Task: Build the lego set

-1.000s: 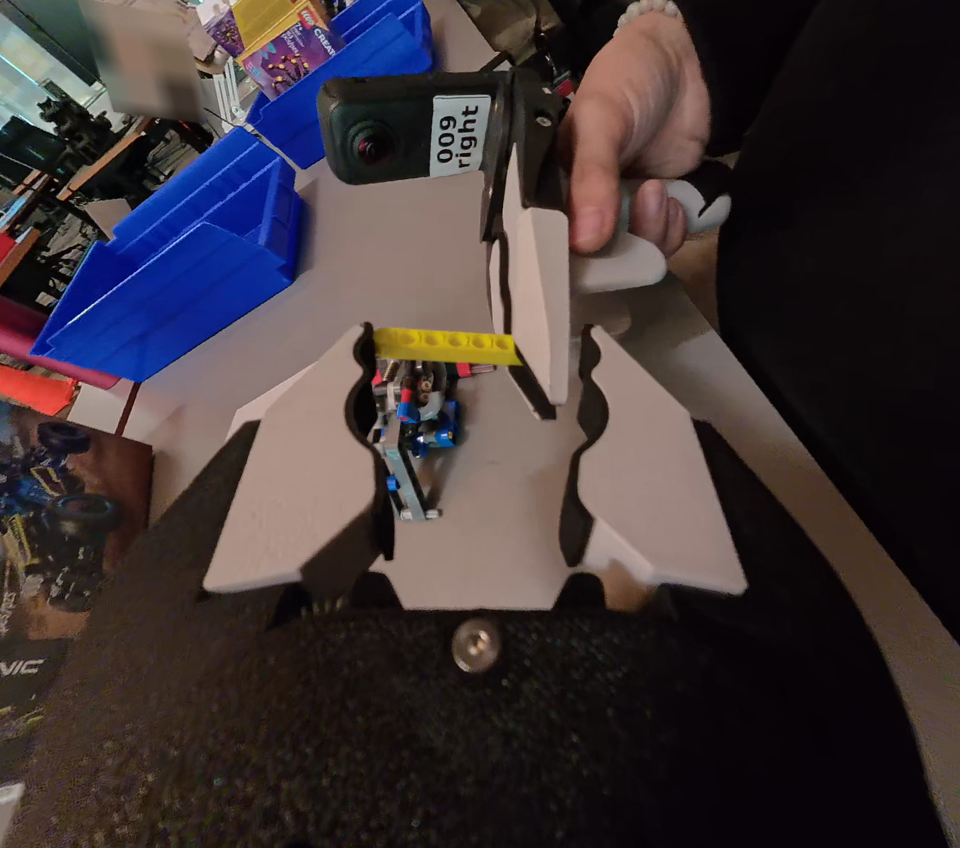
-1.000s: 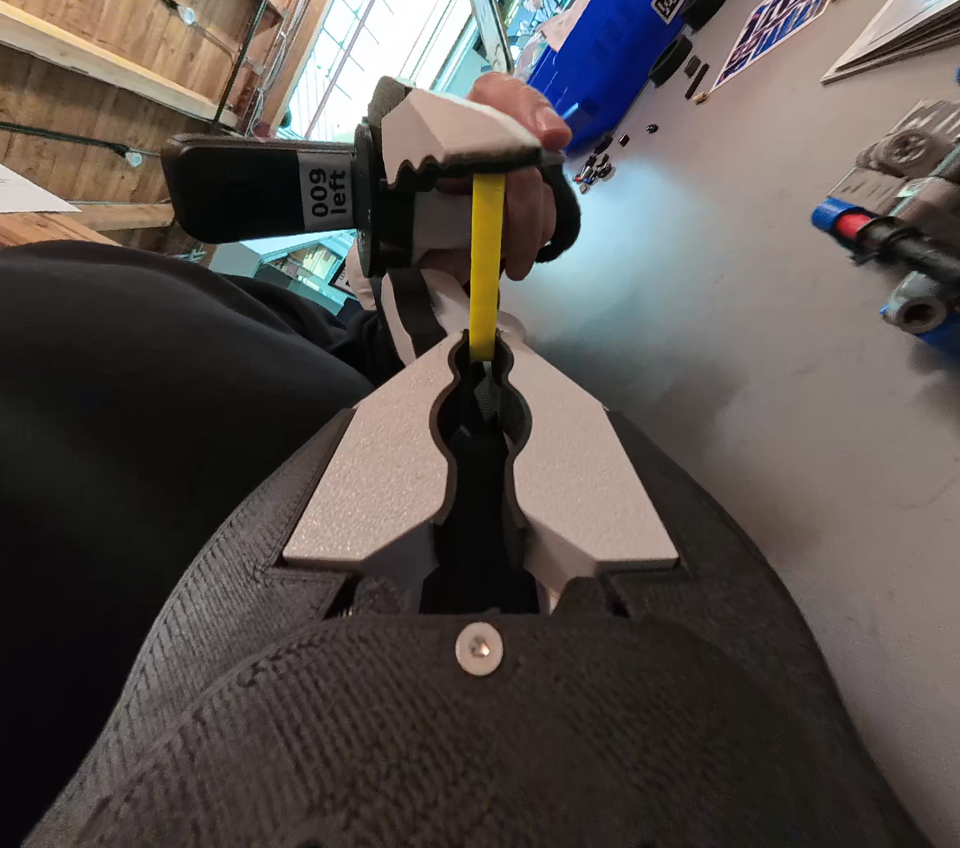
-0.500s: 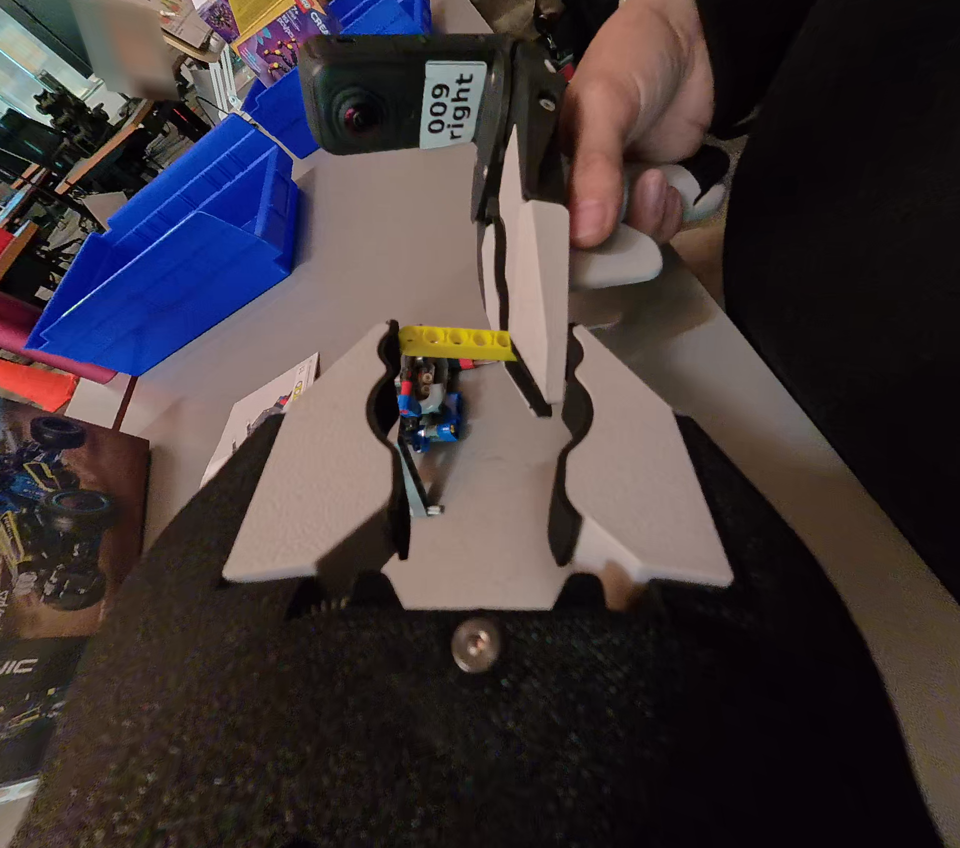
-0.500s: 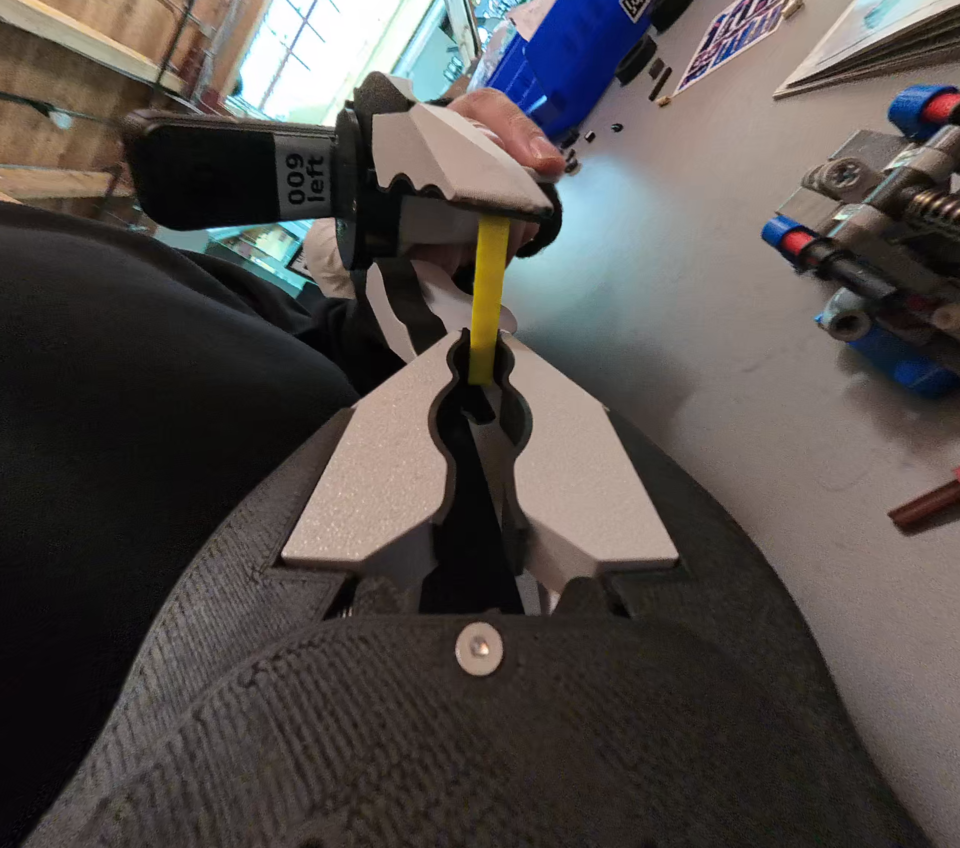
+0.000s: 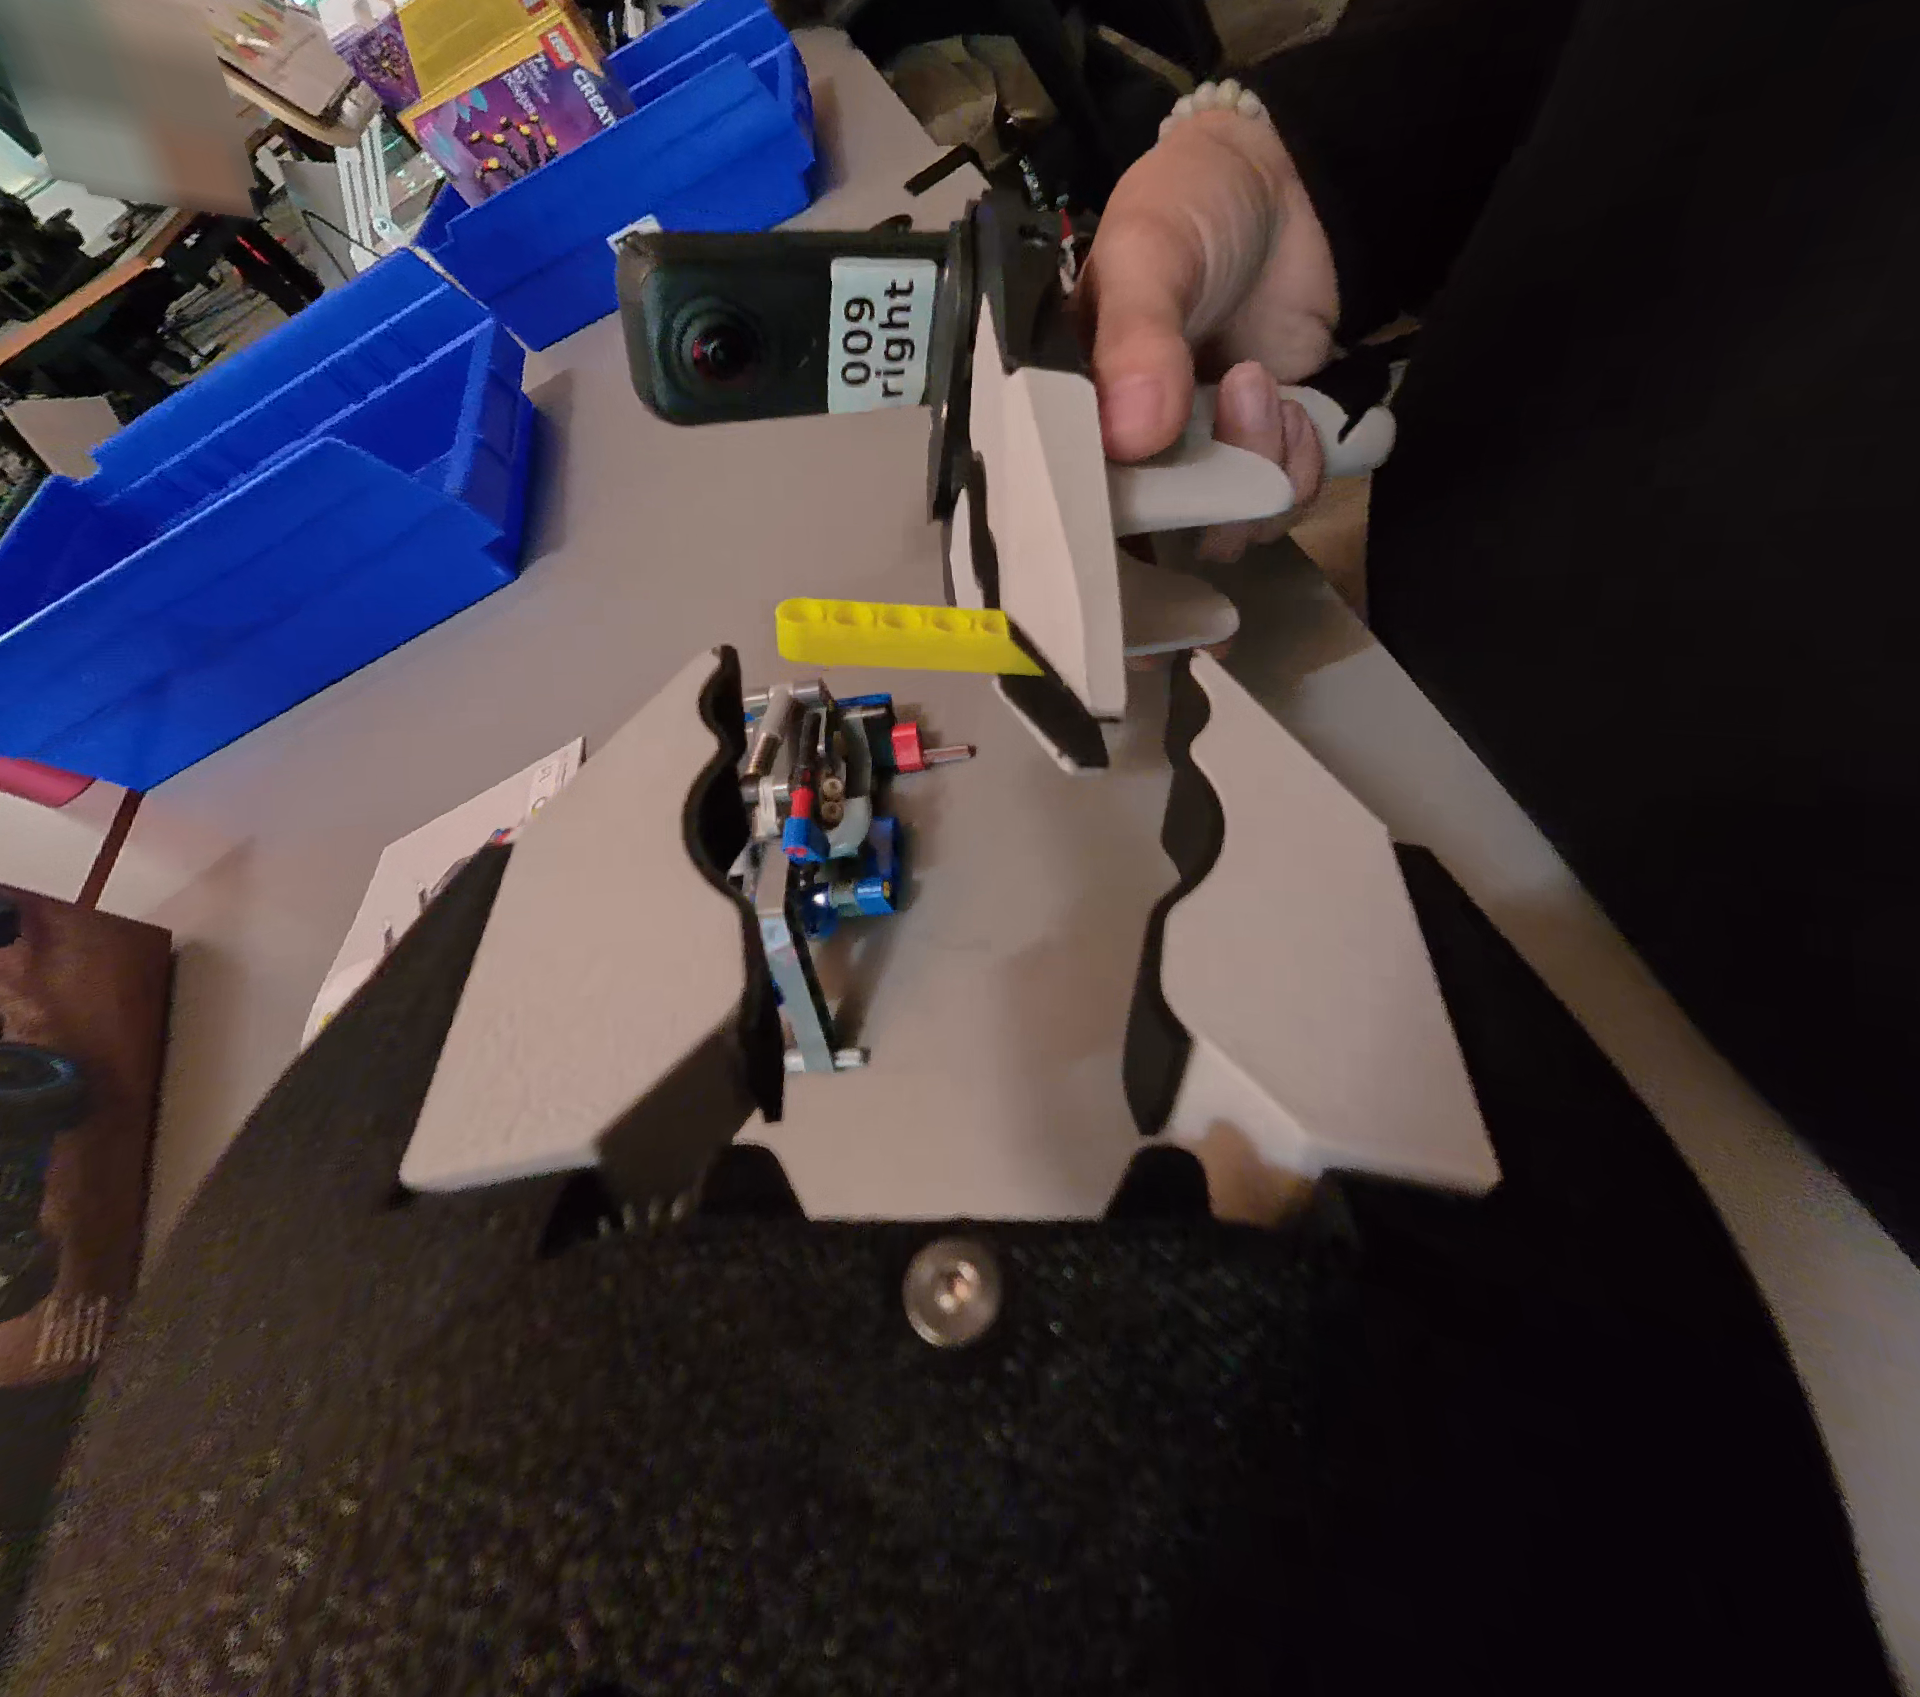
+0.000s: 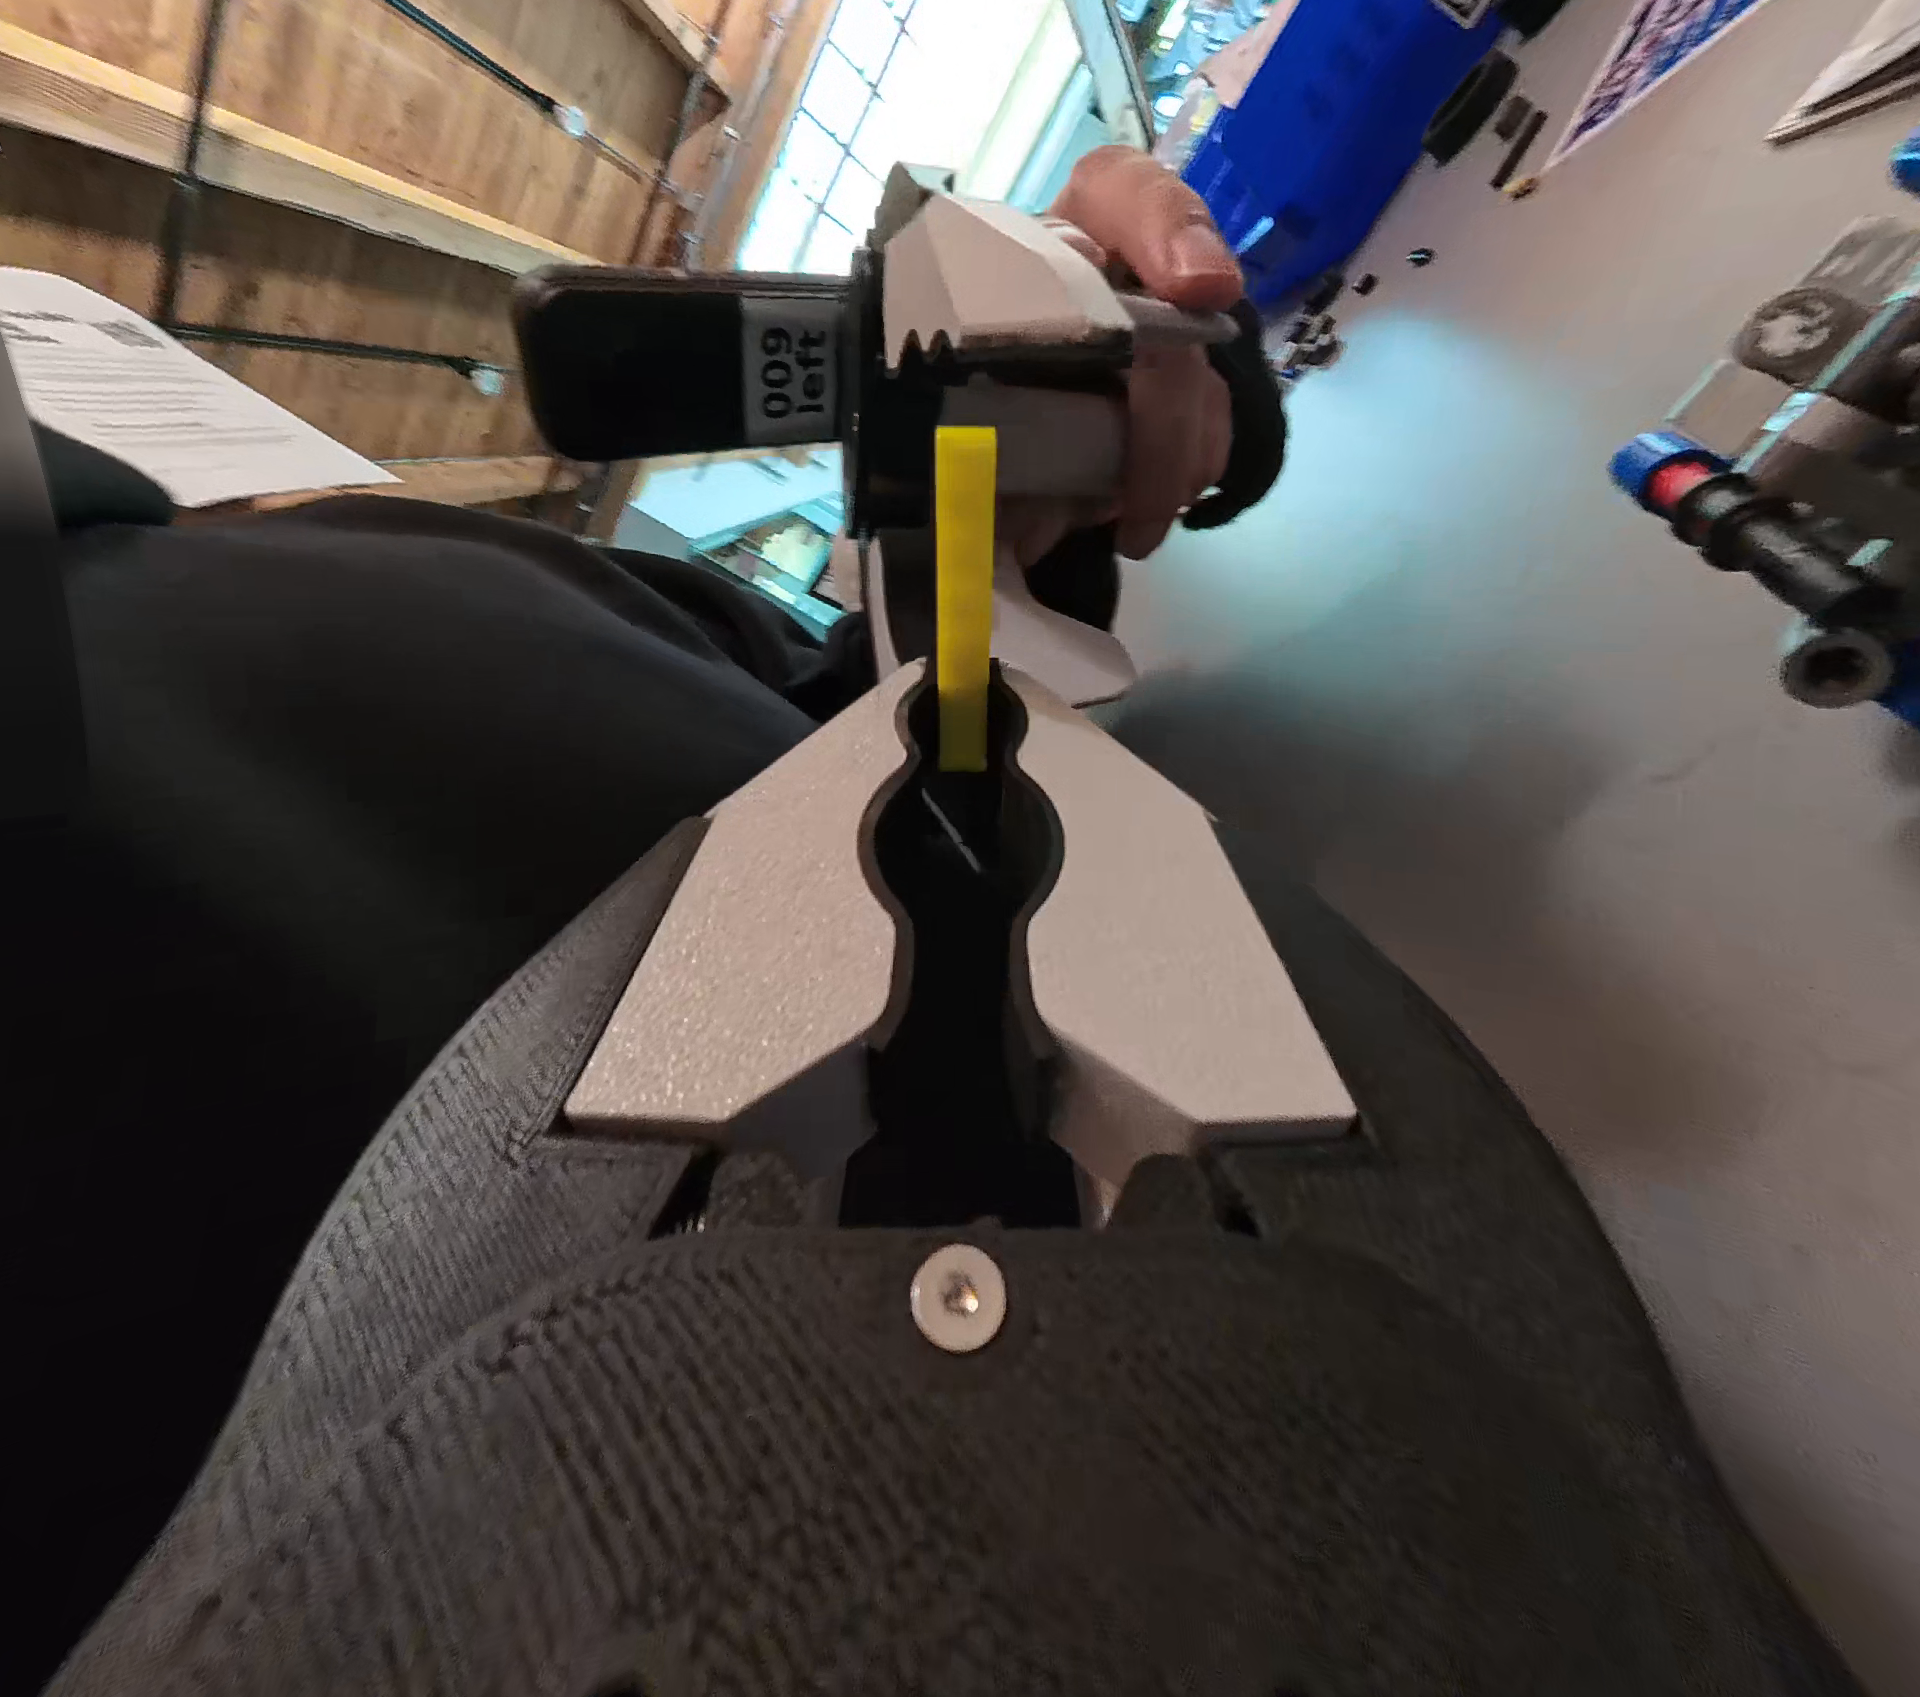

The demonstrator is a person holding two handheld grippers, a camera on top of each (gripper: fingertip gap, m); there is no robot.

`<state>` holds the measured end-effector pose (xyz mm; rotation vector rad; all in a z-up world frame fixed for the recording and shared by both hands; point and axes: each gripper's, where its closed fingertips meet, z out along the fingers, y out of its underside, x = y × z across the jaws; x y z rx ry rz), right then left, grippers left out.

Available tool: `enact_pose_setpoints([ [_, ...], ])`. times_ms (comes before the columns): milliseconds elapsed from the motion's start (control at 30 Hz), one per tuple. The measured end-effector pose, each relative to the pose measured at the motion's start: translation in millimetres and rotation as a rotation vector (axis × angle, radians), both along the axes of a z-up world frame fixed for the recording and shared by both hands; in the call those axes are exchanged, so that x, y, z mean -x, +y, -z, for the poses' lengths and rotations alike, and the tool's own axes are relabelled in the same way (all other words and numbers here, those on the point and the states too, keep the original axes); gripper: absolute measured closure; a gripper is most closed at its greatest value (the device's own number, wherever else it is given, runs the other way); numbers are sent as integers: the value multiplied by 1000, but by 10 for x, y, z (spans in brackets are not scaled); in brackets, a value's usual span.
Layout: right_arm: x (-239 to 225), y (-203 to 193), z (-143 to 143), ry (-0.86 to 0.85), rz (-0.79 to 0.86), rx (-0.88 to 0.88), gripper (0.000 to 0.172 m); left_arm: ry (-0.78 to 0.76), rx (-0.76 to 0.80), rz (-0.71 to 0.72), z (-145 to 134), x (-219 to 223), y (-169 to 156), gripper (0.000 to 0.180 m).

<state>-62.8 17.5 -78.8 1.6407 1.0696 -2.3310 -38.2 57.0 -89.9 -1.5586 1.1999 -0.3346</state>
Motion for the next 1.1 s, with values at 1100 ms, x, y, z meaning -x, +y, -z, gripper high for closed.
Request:
enact_pose_setpoints([
  [1100,-219,418,188,-157,213,-282,167,341,380,-224,546,715,449,158],
])
